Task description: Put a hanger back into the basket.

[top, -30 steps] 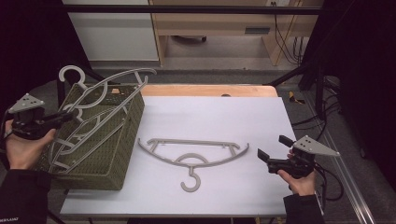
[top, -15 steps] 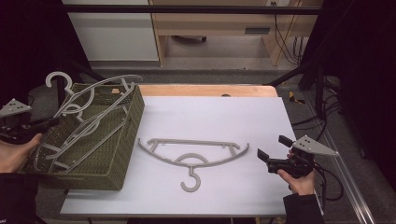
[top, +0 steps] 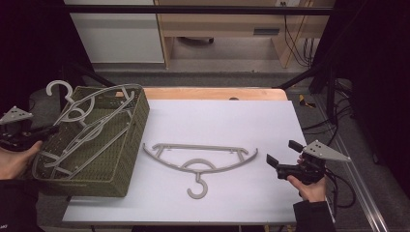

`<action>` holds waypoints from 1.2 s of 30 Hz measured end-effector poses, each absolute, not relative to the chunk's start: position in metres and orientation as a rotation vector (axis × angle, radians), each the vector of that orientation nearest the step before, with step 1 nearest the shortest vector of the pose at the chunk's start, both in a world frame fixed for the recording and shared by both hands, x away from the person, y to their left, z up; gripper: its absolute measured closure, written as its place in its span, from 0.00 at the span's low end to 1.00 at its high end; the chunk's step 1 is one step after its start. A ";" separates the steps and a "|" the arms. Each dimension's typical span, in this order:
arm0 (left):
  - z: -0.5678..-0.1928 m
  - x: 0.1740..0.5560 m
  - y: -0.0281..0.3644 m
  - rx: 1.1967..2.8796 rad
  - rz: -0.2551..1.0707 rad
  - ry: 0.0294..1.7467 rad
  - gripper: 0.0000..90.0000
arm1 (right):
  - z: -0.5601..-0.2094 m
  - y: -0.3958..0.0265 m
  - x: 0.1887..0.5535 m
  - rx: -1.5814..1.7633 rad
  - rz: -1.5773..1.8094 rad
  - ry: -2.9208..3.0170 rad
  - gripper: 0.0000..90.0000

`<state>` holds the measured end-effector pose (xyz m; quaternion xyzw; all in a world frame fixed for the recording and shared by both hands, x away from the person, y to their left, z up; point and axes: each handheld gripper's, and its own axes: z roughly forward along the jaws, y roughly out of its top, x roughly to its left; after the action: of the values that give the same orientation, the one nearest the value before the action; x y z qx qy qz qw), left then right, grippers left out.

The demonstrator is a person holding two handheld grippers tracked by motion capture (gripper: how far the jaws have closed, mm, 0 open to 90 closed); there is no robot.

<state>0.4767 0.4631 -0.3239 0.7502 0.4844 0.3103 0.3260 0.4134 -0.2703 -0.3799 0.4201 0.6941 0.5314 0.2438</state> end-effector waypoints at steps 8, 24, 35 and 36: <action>-0.329 0.481 0.466 1.982 0.825 1.278 0.92 | -0.380 -0.270 0.414 1.145 1.448 1.900 0.03; -0.340 0.489 0.463 2.072 0.879 1.303 0.92 | -0.380 -0.271 0.413 1.145 1.449 1.897 0.03; -0.369 0.500 0.444 2.153 0.751 1.347 0.92 | -0.380 -0.271 0.413 1.144 1.451 1.897 0.03; -0.370 0.501 0.445 2.146 0.741 1.363 0.92 | -0.380 -0.271 0.413 1.146 1.450 1.896 0.03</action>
<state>0.5008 0.4452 -0.3699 0.7858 0.4991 0.2715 0.2443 0.4131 -0.2705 -0.3798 0.4198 0.6942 0.5312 0.2444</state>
